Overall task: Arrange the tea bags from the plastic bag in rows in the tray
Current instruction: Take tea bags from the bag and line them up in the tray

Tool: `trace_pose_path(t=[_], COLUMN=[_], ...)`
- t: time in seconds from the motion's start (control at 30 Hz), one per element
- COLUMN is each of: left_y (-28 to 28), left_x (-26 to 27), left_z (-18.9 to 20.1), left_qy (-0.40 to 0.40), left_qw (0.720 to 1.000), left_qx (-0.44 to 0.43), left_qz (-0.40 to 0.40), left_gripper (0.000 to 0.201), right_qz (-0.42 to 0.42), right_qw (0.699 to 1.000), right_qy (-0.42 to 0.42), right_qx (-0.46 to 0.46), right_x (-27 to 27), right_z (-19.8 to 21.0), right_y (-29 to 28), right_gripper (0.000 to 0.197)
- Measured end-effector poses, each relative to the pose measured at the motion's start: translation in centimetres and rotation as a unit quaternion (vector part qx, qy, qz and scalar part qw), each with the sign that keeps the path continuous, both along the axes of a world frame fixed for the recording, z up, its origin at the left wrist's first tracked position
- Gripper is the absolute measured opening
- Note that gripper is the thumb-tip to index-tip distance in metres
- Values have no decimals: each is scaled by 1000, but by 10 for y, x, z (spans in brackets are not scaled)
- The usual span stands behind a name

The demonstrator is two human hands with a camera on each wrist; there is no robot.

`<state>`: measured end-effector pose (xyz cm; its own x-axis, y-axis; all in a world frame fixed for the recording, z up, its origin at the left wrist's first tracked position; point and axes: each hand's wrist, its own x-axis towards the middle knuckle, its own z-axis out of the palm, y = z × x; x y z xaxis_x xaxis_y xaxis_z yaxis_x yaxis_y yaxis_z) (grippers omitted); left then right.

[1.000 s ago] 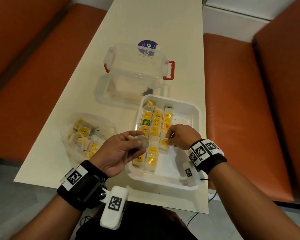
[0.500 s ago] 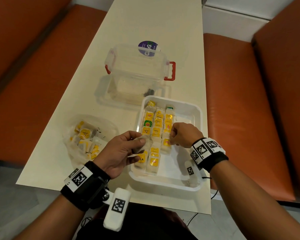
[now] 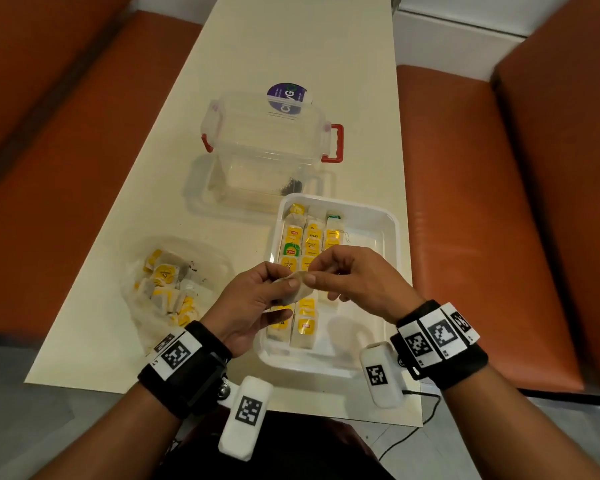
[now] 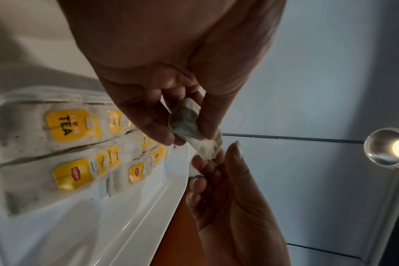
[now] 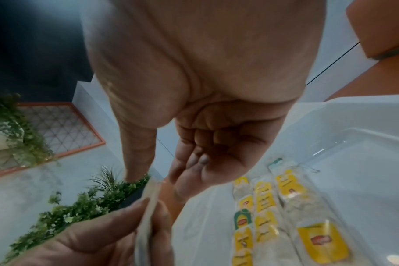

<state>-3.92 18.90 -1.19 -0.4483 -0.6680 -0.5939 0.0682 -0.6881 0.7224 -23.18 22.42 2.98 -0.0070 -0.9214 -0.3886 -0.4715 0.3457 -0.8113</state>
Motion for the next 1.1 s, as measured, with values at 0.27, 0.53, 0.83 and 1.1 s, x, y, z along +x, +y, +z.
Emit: trace_pose_path(t=[0.27,0.53,0.83,1.1], left_y=[4,8,12,7], left_x=[-9,-7,1,38], left_z=[4,3,4,14], left_qy=[-16,-103,-109,-111], left_qw=[996,969,961,974], left_qx=[-46,-138,-147,-149], left_qz=[-81,-175,-207,-132], left_gripper=[20,14,26,15], right_qz=[6,13,35,55], right_qw=[999,1000,999,985], right_qy=[35,15,36,155], right_qx=[-25,-10,3,57], right_x=[-12,-17,-20,-28], right_z=[6,11,9,-7], right_y=[2,10,18,21], right_gripper=[7,10,7,15])
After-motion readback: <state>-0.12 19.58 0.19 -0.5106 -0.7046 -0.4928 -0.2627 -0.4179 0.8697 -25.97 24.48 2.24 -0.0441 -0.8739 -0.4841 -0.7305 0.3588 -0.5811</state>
